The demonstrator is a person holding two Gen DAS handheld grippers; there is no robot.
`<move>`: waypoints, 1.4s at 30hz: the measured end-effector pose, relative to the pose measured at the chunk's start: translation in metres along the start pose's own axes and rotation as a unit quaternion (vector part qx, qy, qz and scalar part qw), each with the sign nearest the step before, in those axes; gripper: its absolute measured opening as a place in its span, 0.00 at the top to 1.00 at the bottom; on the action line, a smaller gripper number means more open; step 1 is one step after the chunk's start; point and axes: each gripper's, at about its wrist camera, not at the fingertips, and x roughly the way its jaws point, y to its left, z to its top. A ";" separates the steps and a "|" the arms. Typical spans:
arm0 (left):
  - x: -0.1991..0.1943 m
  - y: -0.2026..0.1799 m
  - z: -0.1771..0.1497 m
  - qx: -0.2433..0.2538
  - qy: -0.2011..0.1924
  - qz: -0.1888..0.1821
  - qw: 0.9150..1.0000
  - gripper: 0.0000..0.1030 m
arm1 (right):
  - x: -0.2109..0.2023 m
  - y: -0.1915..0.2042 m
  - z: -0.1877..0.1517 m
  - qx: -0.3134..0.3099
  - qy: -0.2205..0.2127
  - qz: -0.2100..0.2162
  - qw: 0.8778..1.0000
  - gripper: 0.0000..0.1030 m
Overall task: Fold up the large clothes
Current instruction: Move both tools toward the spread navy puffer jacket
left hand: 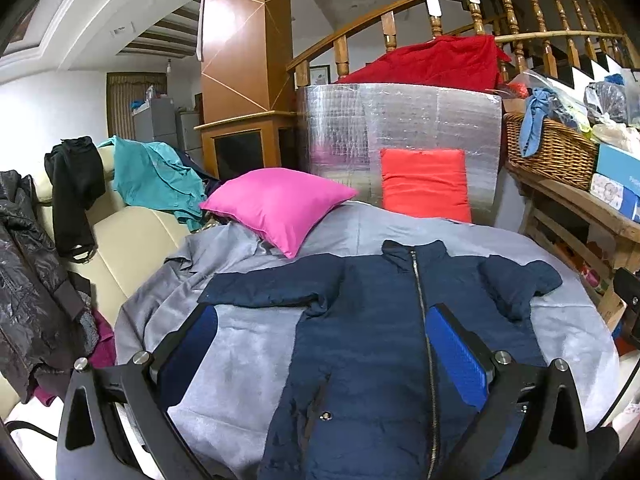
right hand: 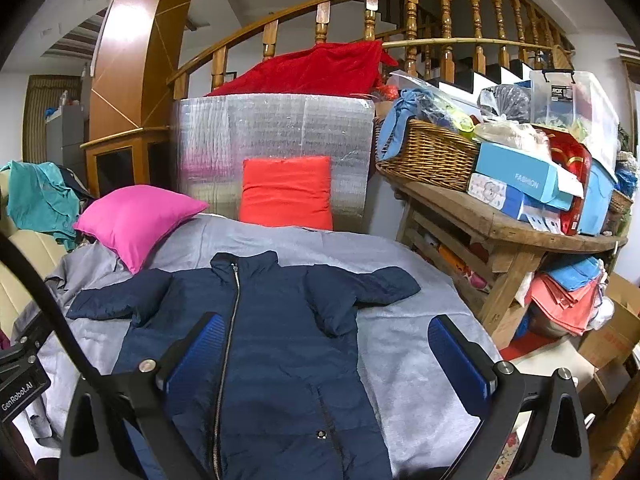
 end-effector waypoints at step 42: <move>0.080 -0.061 -0.010 0.061 0.062 -0.011 0.996 0.00 | 0.107 -0.020 -0.015 0.020 0.071 -0.020 0.997 0.00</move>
